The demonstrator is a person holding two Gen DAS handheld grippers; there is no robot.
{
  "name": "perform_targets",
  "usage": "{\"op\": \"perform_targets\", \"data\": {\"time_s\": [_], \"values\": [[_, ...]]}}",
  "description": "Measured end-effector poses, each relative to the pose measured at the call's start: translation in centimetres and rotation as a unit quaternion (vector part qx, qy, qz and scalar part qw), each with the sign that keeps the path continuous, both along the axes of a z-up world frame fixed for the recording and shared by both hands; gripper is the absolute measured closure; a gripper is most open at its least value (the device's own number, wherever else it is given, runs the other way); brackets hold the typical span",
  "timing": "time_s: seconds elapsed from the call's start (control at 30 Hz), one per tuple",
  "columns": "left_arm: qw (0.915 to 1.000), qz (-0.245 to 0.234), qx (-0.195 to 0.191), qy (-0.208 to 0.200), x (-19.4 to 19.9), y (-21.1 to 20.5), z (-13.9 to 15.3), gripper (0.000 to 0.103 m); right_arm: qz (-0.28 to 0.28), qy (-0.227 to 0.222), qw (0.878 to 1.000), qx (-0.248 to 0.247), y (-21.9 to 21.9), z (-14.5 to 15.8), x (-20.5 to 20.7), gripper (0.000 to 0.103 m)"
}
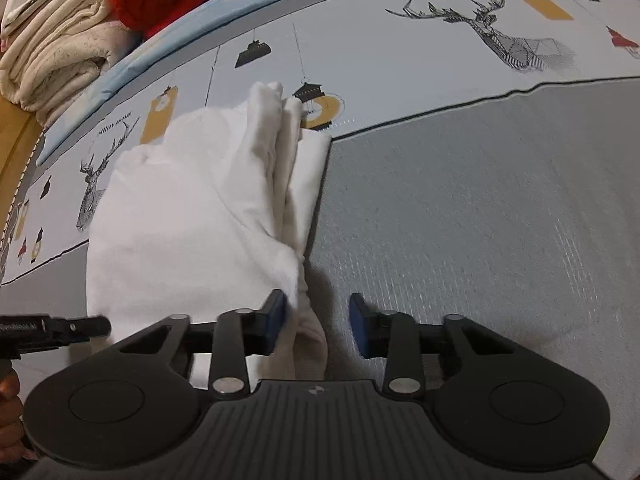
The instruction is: Fold small clothes
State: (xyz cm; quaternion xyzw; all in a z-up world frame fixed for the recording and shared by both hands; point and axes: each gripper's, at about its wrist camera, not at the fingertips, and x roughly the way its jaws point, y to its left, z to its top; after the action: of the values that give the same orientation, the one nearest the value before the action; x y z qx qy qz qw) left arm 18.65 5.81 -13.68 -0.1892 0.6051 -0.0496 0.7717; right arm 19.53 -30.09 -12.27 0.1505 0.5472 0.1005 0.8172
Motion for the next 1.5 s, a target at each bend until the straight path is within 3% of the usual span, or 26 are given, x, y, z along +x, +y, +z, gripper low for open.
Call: {"op": "perform_targets", "data": {"time_s": [0.13, 0.2, 0.23, 0.27, 0.3, 0.33, 0.37, 0.4, 0.43, 0.47, 0.53, 0.57, 0.63, 0.8, 0.9, 0.97, 1.0, 1.07, 1.13, 1.3, 1.5], "values": [[0.9997, -0.008, 0.023, 0.004, -1.1, -0.1, 0.5, 0.070, 0.001, 0.029, 0.999, -0.033, -0.4, -0.5, -0.4, 0.078], [0.9974, -0.019, 0.062, -0.031, -1.9, -0.6, 2.2, 0.067, -0.004, 0.043, 0.998, -0.038, -1.1, -0.6, -0.8, 0.077], [0.9939, -0.028, 0.092, -0.054, -2.2, -1.0, 3.2, 0.059, -0.006, 0.035, 0.998, -0.041, -1.3, -0.1, -1.1, 0.077], [0.9870, -0.038, 0.130, -0.087, -2.9, -1.5, 4.6, 0.041, -0.006, 0.013, 0.999, -0.052, -1.5, 0.8, -1.6, 0.077], [0.9793, -0.044, 0.156, -0.120, -3.7, -1.9, 6.0, 0.034, -0.002, -0.025, 0.997, -0.068, -1.4, 2.2, -2.3, 0.077], [0.9701, -0.042, 0.179, -0.158, -4.7, -2.2, 7.6, 0.018, 0.007, -0.070, 0.994, -0.085, -1.2, 3.7, -3.2, 0.074], [0.9628, -0.036, 0.192, -0.186, -5.6, -2.4, 8.9, 0.014, 0.016, -0.107, 0.989, -0.098, -1.1, 4.9, -4.0, 0.069], [0.9546, -0.030, 0.202, -0.217, -6.7, -2.6, 10.3, 0.014, 0.025, -0.146, 0.983, -0.111, -0.9, 6.2, -5.1, 0.053], [0.9484, -0.027, 0.206, -0.239, -7.5, -3.0, 11.4, 0.013, 0.030, -0.182, 0.975, -0.122, -0.7, 7.5, -6.4, 0.039], [0.9413, -0.025, 0.210, -0.263, -8.7, -3.4, 12.5, 0.012, 0.033, -0.211, 0.968, -0.129, -0.5, 8.5, -7.6, 0.036], [0.9292, -0.018, 0.216, -0.299, -10.7, -4.7, 14.3, 0.011, 0.028, -0.255, 0.958, -0.126, -0.5, 10.3, -9.9, 0.036], [0.9248, -0.015, 0.216, -0.313, -11.8, -5.4, 14.9, 0.002, 0.020, -0.268, 0.956, -0.116, -0.5, 11.1, -11.3, 0.036], [0.9164, -0.004, 0.211, -0.340, -14.6, -6.4, 15.9, 0.000, 0.010, -0.280, 0.956, -0.091, -0.6, 12.3, -13.6, 0.036], [0.9083, -0.028, 0.186, -0.374, -23.1, -8.9, 16.2, 0.000, 0.016, -0.308, 0.947, -0.085, 0.6, 13.7, -20.5, 0.034], [0.9122, -0.008, 0.185, -0.366, -26.7, -9.8, 14.3, 0.000, 0.004, -0.303, 0.949, -0.093, 1.4, 13.3, -23.9, 0.033], [0.9212, -0.011, 0.184, -0.343, -27.1, -10.5, 13.2, 0.000, -0.008, -0.290, 0.953, -0.088, 1.9, 12.8, -24.7, 0.033], [0.9209, -0.011, 0.193, -0.339, -26.9, -10.8, 13.1, 0.000, -0.004, -0.287, 0.953, -0.093, 2.5, 12.6, -24.7, 0.033], [0.9073, 0.000, 0.215, -0.362, -26.3, -11.0, 13.2, 0.000, 0.010, -0.287, 0.951, -0.115, 3.5, 12.2, -24.5, 0.033], [0.9046, -0.004, 0.224, -0.363, -25.4, -10.9, 12.9, 0.000, 0.018, -0.284, 0.951, -0.121, 4.0, 11.8, -24.0, 0.033], [0.9319, 0.016, 0.206, -0.298, -23.3, -9.7, 11.3, 0.000, 0.024, -0.267, 0.956, -0.120, 4.9, 10.9, -23.0, 0.033], [0.9375, 0.026, 0.200, -0.284, -22.9, -9.1, 11.0, 0.000, 0.038, -0.254, 0.959, -0.119, 5.8, 10.2, -22.5, 0.033]]}}
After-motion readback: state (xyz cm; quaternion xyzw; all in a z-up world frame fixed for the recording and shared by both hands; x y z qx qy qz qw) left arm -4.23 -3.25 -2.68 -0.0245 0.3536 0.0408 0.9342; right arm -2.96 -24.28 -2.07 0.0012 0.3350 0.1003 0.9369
